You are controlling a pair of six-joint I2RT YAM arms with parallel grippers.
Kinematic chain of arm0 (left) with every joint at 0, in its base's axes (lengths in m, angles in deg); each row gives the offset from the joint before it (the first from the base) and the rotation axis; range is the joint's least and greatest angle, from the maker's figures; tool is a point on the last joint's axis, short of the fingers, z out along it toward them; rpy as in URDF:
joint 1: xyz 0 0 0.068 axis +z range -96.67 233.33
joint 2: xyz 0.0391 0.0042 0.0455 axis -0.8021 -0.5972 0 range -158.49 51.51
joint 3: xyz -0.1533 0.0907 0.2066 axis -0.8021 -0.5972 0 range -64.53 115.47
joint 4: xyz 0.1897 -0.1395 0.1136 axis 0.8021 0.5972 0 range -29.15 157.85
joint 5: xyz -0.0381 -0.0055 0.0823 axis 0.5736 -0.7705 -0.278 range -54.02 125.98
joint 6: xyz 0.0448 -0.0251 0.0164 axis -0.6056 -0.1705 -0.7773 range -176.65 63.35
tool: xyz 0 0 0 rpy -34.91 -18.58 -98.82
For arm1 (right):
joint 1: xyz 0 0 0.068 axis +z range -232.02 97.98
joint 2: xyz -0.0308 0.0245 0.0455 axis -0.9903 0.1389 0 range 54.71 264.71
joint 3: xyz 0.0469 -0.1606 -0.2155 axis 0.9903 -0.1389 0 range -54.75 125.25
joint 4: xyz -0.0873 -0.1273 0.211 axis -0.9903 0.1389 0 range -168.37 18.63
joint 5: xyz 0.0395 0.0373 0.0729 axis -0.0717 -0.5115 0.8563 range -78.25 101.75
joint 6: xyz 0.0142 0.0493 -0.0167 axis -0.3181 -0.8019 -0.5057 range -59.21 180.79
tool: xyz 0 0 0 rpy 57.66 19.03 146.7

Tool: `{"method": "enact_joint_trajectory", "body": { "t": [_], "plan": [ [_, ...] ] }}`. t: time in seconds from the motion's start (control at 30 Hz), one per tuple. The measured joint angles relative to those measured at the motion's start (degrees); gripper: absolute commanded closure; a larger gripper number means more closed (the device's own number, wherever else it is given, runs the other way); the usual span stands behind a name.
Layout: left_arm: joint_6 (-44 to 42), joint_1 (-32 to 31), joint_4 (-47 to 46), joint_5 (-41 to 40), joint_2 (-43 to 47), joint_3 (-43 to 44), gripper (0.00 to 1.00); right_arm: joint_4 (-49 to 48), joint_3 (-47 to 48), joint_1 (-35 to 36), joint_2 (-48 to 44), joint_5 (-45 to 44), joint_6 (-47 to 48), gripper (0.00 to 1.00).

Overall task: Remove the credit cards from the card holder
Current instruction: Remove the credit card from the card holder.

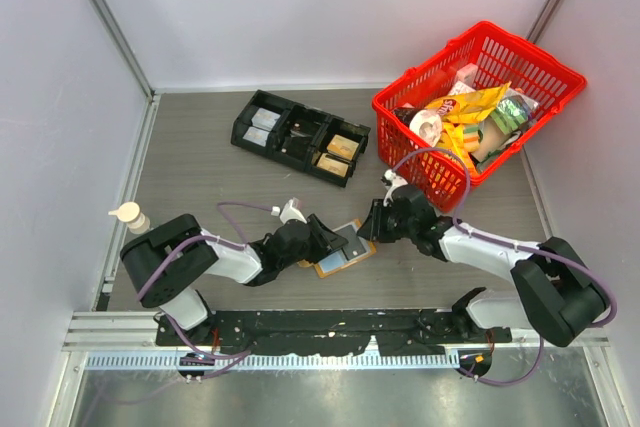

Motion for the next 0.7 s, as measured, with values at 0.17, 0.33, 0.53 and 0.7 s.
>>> {"method": "enact_joint_trajectory", "body": {
  "t": [0.17,0.33,0.53,0.7],
  "plan": [
    [0.0,0.0,0.7,0.0,0.4,0.0,0.56,1.4,0.0,-1.5,0.0,-0.1,0.9,0.73],
    [0.0,0.0,0.8,0.0,0.5,0.0,0.55,0.7,-0.2,-1.5,1.2,1.2,1.0,0.78],
    [0.0,0.0,0.9,0.0,0.5,0.0,0.55,-2.2,-0.8,-1.5,4.0,3.1,1.0,0.88],
    [0.0,0.0,0.9,0.0,0.5,0.0,0.54,-4.5,-1.5,-1.5,4.8,4.9,0.6,0.88]
  ]
}}
